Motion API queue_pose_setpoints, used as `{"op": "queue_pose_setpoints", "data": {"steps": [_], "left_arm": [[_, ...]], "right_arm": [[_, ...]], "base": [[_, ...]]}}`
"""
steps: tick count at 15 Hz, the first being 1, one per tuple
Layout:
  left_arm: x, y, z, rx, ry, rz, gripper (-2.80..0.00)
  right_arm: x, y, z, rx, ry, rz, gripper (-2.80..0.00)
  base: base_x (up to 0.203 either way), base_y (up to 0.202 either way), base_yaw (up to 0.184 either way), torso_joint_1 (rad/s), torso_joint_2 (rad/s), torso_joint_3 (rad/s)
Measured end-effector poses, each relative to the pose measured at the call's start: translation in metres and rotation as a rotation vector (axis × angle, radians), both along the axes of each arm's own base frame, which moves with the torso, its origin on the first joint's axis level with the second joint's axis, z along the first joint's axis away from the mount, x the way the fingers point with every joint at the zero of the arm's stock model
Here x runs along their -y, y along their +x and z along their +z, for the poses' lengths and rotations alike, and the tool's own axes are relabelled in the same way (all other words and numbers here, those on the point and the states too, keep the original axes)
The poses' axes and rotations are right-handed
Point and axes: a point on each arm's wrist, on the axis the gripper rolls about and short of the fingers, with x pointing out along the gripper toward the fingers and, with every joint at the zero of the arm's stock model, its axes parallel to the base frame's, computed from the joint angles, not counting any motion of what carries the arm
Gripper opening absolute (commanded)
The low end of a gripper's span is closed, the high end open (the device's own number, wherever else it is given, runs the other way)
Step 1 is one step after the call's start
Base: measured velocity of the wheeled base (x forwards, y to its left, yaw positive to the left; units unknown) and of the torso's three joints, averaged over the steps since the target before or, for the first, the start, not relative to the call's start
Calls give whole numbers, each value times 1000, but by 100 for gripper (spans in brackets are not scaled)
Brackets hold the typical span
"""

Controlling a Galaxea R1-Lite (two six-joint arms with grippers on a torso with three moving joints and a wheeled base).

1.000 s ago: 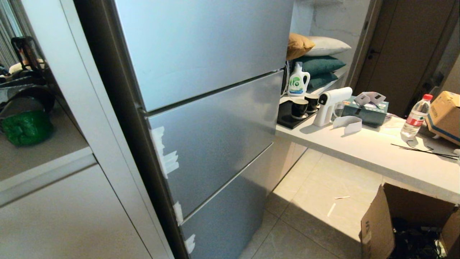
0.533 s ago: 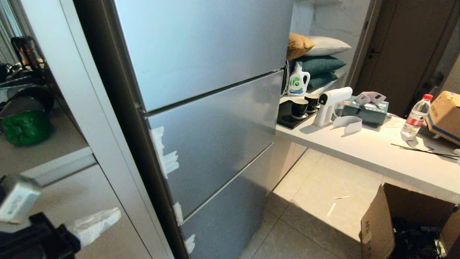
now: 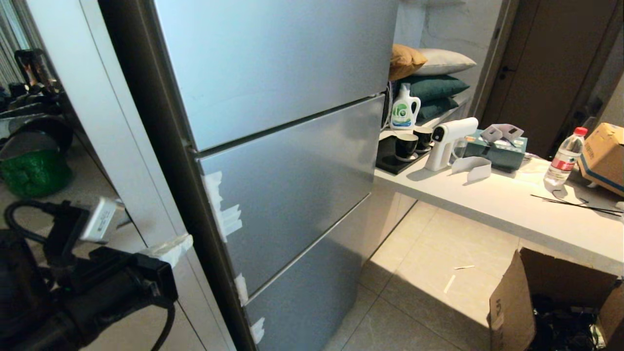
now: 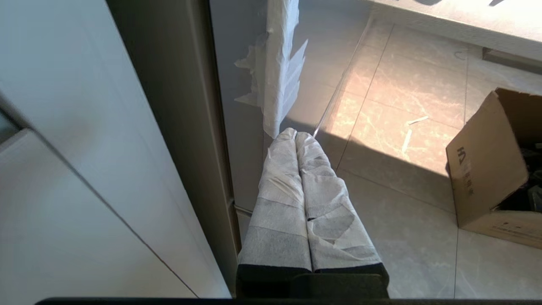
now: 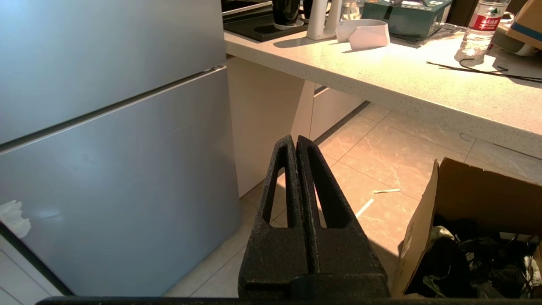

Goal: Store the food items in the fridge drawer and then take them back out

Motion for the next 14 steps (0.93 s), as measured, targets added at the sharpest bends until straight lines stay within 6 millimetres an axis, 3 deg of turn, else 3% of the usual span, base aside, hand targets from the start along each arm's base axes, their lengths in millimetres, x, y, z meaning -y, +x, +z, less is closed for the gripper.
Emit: {"op": "queue_pose_setpoints", "data": {"steps": [9, 14], "left_arm": [[14, 39, -3, 122, -32, 147, -280], [17, 48, -11, 108, -25, 170, -280]], "right_arm": [[0, 0, 0, 1, 1, 0, -280], [0, 0, 0, 1, 2, 0, -280]], "base": [[0, 0, 0, 0, 0, 0], [0, 0, 0, 0, 0, 0]]}}
